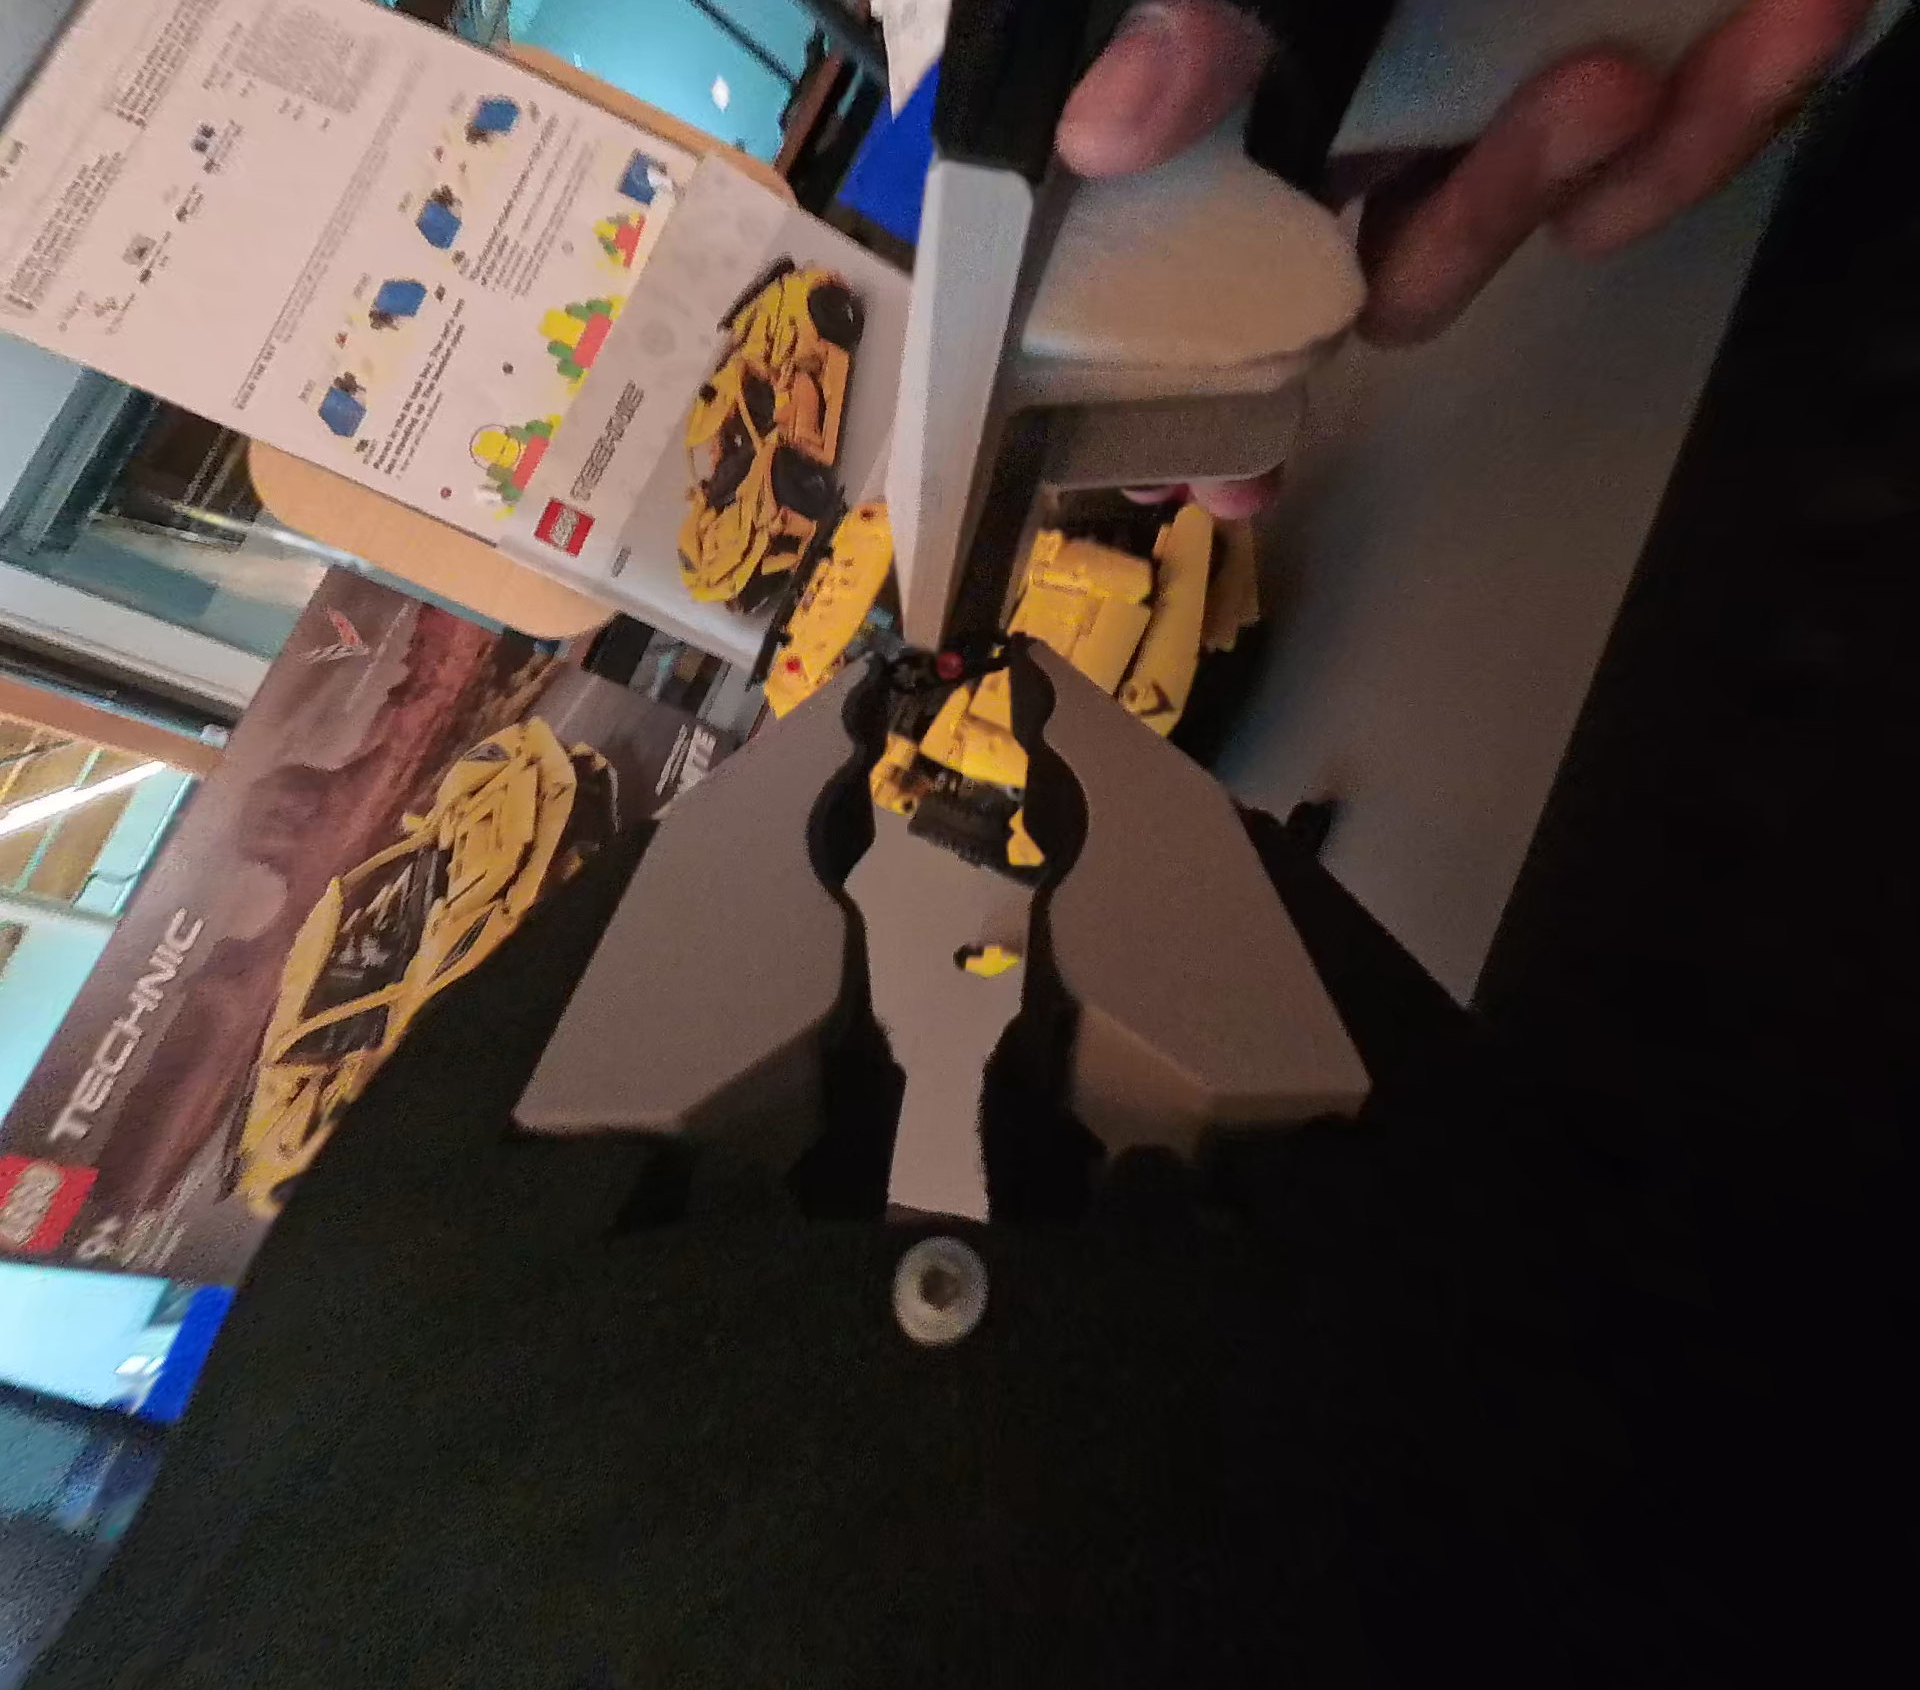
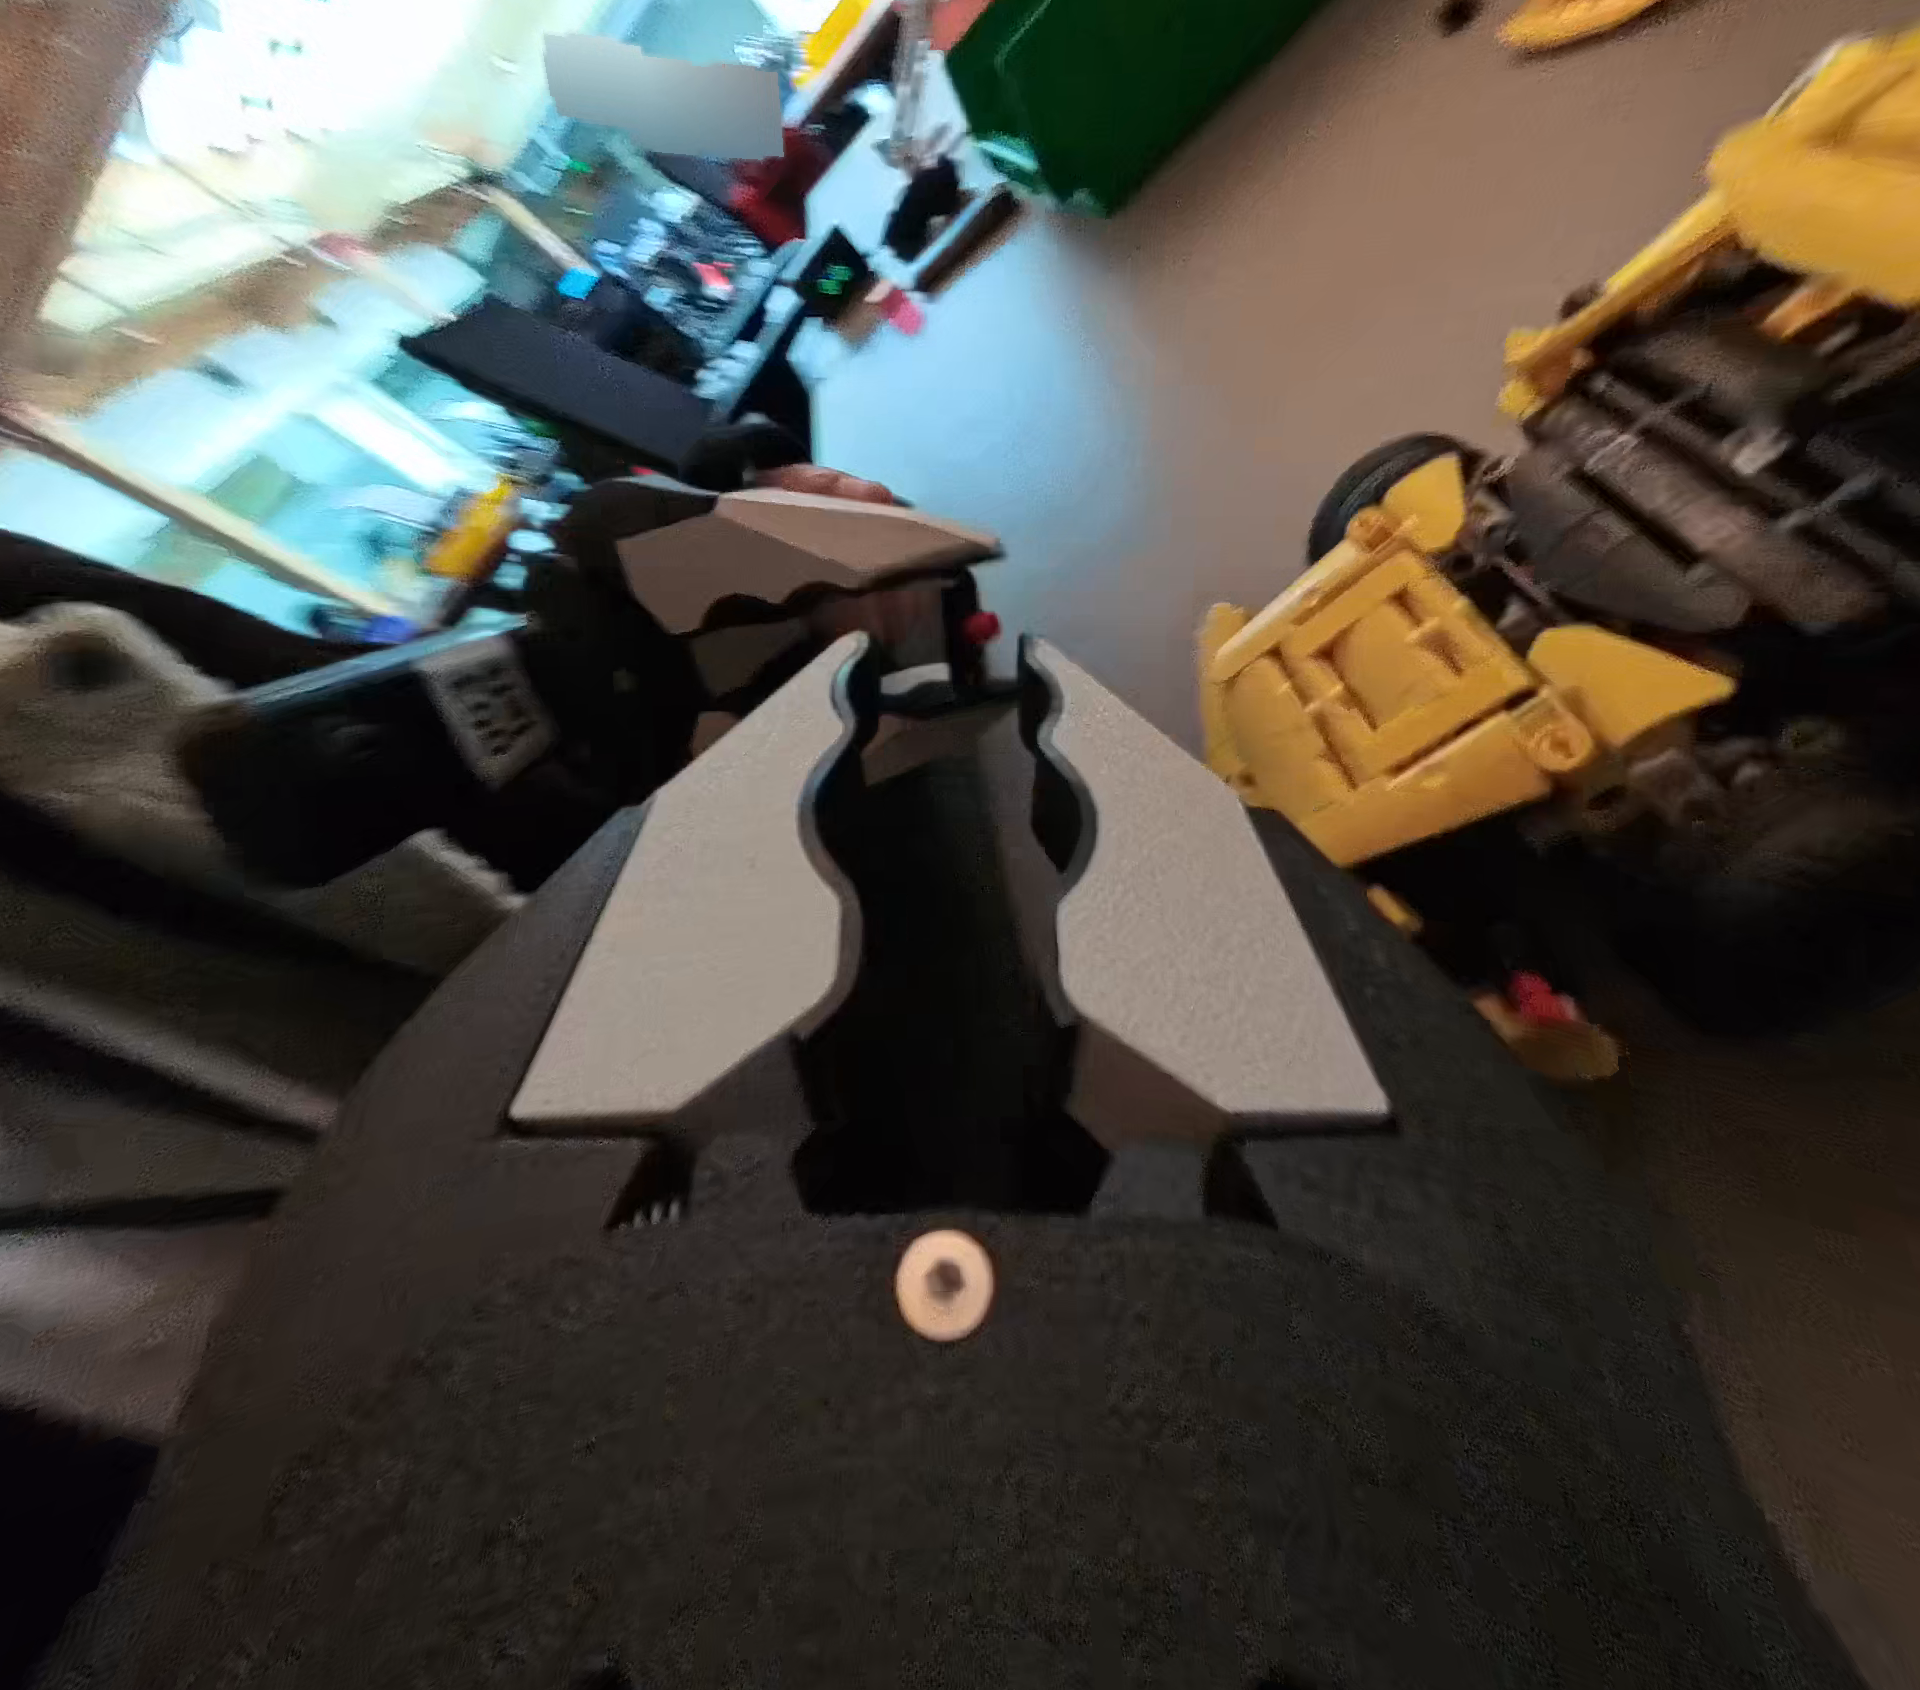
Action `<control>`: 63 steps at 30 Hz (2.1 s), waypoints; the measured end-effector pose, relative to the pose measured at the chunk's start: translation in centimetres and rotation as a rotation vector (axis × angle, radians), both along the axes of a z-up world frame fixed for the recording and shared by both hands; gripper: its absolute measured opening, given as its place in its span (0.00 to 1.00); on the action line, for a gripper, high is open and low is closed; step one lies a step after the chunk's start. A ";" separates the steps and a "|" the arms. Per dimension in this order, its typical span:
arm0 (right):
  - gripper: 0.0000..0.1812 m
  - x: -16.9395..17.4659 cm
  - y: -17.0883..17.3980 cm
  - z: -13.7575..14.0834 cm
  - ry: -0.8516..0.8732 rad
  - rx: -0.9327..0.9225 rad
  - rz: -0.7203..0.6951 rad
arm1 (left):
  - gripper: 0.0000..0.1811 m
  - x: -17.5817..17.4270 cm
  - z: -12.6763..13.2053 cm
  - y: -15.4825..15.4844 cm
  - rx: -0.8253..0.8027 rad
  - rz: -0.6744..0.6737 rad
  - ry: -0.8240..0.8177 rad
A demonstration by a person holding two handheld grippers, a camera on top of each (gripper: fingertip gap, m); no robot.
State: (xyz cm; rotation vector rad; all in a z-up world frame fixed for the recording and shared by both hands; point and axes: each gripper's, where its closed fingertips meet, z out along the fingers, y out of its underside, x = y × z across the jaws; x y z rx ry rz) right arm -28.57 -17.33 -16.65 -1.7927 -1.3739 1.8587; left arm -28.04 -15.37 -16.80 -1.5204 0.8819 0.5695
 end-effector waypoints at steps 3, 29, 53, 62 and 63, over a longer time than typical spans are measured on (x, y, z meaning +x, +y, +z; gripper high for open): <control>0.14 1.0 -0.4 1.3 0.025 -0.288 0.120 | 0.12 1.4 1.8 -1.1 0.078 -0.123 -0.074; 0.02 0.9 -0.7 1.9 0.051 -0.379 0.155 | 0.12 1.5 2.0 -1.3 0.051 -0.157 -0.141; 0.02 22.5 26.0 -6.4 -0.759 0.832 -0.528 | 0.12 0.9 -0.5 -0.6 -0.166 -0.170 -0.325; 0.03 25.4 27.6 -8.3 -0.708 0.708 -0.591 | 0.12 5.1 -0.8 1.8 -0.404 -0.240 -0.544; 0.03 25.6 27.9 -8.4 -0.721 0.724 -0.599 | 0.12 6.5 -0.3 2.7 -0.463 -0.270 -0.560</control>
